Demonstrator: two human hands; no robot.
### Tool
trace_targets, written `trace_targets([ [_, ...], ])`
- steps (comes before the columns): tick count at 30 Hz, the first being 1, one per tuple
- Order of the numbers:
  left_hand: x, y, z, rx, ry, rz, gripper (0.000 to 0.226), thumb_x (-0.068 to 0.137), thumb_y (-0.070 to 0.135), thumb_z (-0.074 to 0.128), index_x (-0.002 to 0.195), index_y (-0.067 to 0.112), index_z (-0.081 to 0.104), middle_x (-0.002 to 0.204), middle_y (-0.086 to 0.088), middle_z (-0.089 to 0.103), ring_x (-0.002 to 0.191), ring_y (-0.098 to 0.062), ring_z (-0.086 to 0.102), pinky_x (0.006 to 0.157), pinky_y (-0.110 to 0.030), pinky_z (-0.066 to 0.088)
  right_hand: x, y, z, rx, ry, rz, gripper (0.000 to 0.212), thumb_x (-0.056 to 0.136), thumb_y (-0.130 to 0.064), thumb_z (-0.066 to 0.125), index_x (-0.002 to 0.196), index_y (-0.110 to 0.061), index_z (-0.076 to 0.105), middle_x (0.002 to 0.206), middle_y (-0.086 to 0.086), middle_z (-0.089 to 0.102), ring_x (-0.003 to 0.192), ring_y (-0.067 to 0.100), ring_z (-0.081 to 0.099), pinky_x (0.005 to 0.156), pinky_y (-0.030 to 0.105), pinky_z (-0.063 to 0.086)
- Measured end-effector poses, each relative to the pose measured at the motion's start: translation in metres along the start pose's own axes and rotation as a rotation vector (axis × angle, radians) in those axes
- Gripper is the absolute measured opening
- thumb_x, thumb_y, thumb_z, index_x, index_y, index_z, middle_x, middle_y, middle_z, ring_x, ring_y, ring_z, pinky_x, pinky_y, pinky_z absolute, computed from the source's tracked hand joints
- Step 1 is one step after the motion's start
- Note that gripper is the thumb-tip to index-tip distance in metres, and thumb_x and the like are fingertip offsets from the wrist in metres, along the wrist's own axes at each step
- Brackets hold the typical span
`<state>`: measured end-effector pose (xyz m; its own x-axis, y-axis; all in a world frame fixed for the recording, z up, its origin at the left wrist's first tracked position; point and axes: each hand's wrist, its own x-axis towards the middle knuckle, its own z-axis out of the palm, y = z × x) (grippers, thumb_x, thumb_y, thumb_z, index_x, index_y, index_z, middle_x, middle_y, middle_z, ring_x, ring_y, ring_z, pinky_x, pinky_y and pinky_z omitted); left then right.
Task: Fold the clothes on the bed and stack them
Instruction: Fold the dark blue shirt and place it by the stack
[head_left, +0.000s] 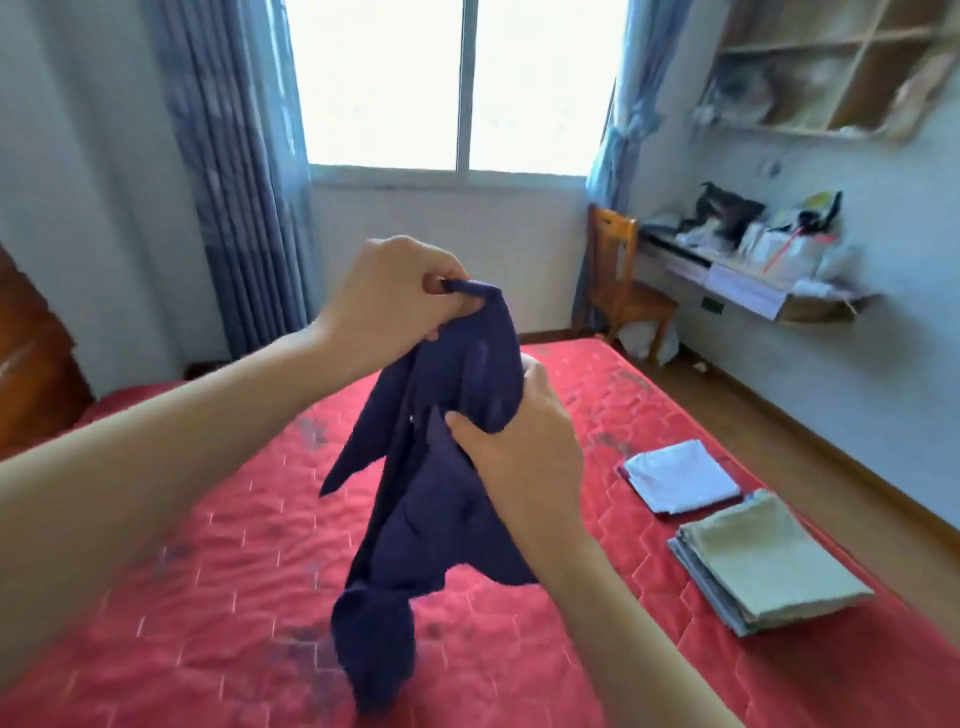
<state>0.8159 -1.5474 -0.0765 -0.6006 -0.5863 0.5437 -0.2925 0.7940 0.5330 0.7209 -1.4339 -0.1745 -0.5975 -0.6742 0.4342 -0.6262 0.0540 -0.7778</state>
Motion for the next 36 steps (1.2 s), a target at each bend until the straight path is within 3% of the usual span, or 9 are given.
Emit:
trace_targets([
  [4, 0.042, 0.046, -0.069, 0.077, 0.178, 0.015, 0.014, 0.085, 0.033, 0.07, 0.075, 0.024, 0.071, 0.048, 0.011, 0.059, 0.047, 0.001, 0.055, 0.055, -0.009, 0.039, 0.043, -0.029, -0.075, -0.121, -0.018, -0.149, 0.023, 0.078, -0.026, 0.068, 0.099, -0.033, 0.061, 0.081, -0.015, 0.065, 0.077, 0.008, 0.062, 0.06, 0.02, 0.041],
  [7, 0.058, 0.074, -0.112, 0.072, 0.271, 0.033, 0.015, 0.083, 0.038, 0.073, 0.076, 0.025, 0.073, 0.052, 0.016, 0.057, 0.051, 0.0, 0.052, 0.055, -0.017, 0.037, 0.077, -0.051, -0.129, -0.099, -0.067, -0.223, 0.004, 0.085, -0.03, 0.067, 0.084, -0.026, 0.069, 0.071, -0.012, 0.067, 0.068, 0.004, 0.058, 0.06, 0.017, 0.041],
  [10, 0.064, 0.1, -0.14, 0.109, 0.316, 0.035, 0.013, 0.08, 0.038, 0.075, 0.078, 0.025, 0.073, 0.075, 0.012, 0.057, 0.074, -0.007, 0.054, 0.072, -0.029, 0.04, 0.104, -0.08, -0.178, 0.052, -0.128, -0.31, 0.03, 0.093, -0.027, 0.062, 0.066, -0.013, 0.06, 0.057, -0.003, 0.056, 0.057, 0.008, 0.046, 0.061, 0.032, 0.038],
  [14, 0.048, 0.129, -0.156, -0.123, 0.245, -0.086, 0.012, 0.083, 0.031, 0.074, 0.078, 0.02, 0.075, 0.08, -0.002, 0.072, 0.08, -0.016, 0.066, 0.081, -0.037, 0.05, 0.128, -0.124, -0.23, 0.135, -0.139, -0.444, 0.048, 0.095, -0.027, 0.058, 0.057, -0.002, 0.044, 0.056, 0.0, 0.034, 0.052, 0.003, 0.029, 0.053, 0.023, 0.026],
  [17, 0.03, 0.147, -0.154, -0.336, 0.22, -0.141, 0.018, 0.087, 0.028, 0.071, 0.073, 0.016, 0.075, 0.077, -0.003, 0.073, 0.072, -0.017, 0.067, 0.07, -0.031, 0.052, 0.136, -0.146, -0.259, 0.095, -0.195, -0.527, 0.047, 0.084, -0.03, 0.069, 0.058, 0.004, 0.048, 0.055, 0.0, 0.038, 0.051, 0.003, 0.031, 0.05, 0.018, 0.026],
  [20, 0.016, 0.158, -0.151, -0.423, 0.256, -0.133, 0.022, 0.089, 0.027, 0.067, 0.069, 0.024, 0.075, 0.067, 0.006, 0.07, 0.059, -0.003, 0.063, 0.052, -0.014, 0.046, 0.137, -0.156, -0.283, 0.207, -0.389, -0.505, 0.022, 0.076, -0.015, 0.077, 0.067, -0.002, 0.062, 0.058, 0.0, 0.055, 0.055, 0.004, 0.048, 0.055, 0.012, 0.039],
  [26, -0.006, 0.158, -0.156, -0.477, 0.193, -0.181, 0.023, 0.086, 0.036, 0.066, 0.083, 0.015, 0.074, 0.084, -0.006, 0.074, 0.074, -0.013, 0.067, 0.06, -0.019, 0.052, 0.122, -0.144, -0.295, 0.188, -0.695, -0.381, 0.021, 0.073, -0.002, 0.078, 0.092, -0.008, 0.075, 0.093, 0.007, 0.075, 0.085, 0.013, 0.068, 0.08, 0.021, 0.053],
  [32, -0.027, 0.145, -0.146, -0.49, 0.012, -0.214, 0.026, 0.087, 0.039, 0.063, 0.095, 0.016, 0.074, 0.097, -0.005, 0.075, 0.086, -0.013, 0.071, 0.066, -0.018, 0.053, 0.109, -0.118, -0.26, 0.321, -0.534, -0.244, 0.02, 0.09, -0.006, 0.064, 0.107, 0.005, 0.065, 0.107, 0.021, 0.069, 0.092, 0.023, 0.066, 0.086, 0.036, 0.057],
  [36, -0.032, 0.134, -0.134, -0.455, -0.028, -0.263, 0.022, 0.094, 0.027, 0.058, 0.079, 0.024, 0.075, 0.079, 0.004, 0.073, 0.072, -0.005, 0.067, 0.061, -0.014, 0.05, 0.113, -0.108, -0.231, 0.213, -0.344, -0.154, 0.025, 0.089, -0.023, 0.068, 0.092, 0.002, 0.066, 0.092, 0.022, 0.069, 0.08, 0.028, 0.064, 0.078, 0.048, 0.054],
])
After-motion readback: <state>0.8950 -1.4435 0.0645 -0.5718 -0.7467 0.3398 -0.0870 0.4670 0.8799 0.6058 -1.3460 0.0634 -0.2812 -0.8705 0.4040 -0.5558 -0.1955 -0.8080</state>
